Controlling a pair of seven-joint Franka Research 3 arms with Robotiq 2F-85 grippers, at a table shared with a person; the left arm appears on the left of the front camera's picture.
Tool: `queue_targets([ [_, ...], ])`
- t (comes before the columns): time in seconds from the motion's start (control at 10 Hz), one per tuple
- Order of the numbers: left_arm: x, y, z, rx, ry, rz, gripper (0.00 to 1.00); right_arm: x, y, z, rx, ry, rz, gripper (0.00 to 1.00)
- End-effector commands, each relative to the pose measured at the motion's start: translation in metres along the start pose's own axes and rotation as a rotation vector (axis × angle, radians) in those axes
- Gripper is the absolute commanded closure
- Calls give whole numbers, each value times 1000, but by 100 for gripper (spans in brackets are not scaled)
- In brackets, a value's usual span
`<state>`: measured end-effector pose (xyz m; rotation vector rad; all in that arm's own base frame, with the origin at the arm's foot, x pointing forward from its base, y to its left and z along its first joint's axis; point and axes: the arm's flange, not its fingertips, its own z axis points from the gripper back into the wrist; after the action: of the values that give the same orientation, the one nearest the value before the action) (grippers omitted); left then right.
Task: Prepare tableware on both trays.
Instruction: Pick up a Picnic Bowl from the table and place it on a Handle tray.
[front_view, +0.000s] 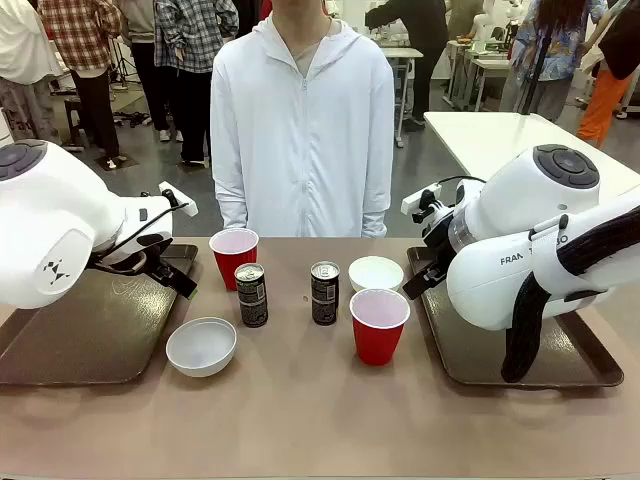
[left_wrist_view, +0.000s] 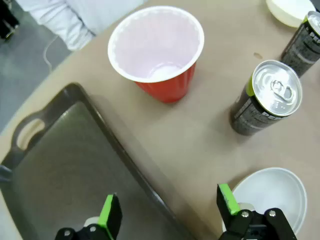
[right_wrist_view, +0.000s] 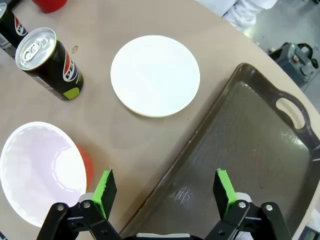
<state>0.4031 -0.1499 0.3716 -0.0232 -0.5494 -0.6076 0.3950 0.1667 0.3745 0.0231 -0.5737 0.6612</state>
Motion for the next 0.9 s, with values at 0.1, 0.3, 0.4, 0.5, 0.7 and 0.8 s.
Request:
queue_targets([
  [0.1,0,0,0,0,0,0,0,0,0,0,0,0,0,0],
  [0.3,0,0,0,0,0,0,0,0,0,0,0,0,0,0],
  [0.4,0,0,0,0,0,0,0,0,0,0,0,0,0,0],
  [0.5,0,0,0,0,0,0,0,0,0,0,0,0,0,0],
  [0.7,0,0,0,0,0,0,0,0,0,0,0,0,0,0],
  [0.8,0,0,0,0,0,0,0,0,0,0,0,0,0,0],
])
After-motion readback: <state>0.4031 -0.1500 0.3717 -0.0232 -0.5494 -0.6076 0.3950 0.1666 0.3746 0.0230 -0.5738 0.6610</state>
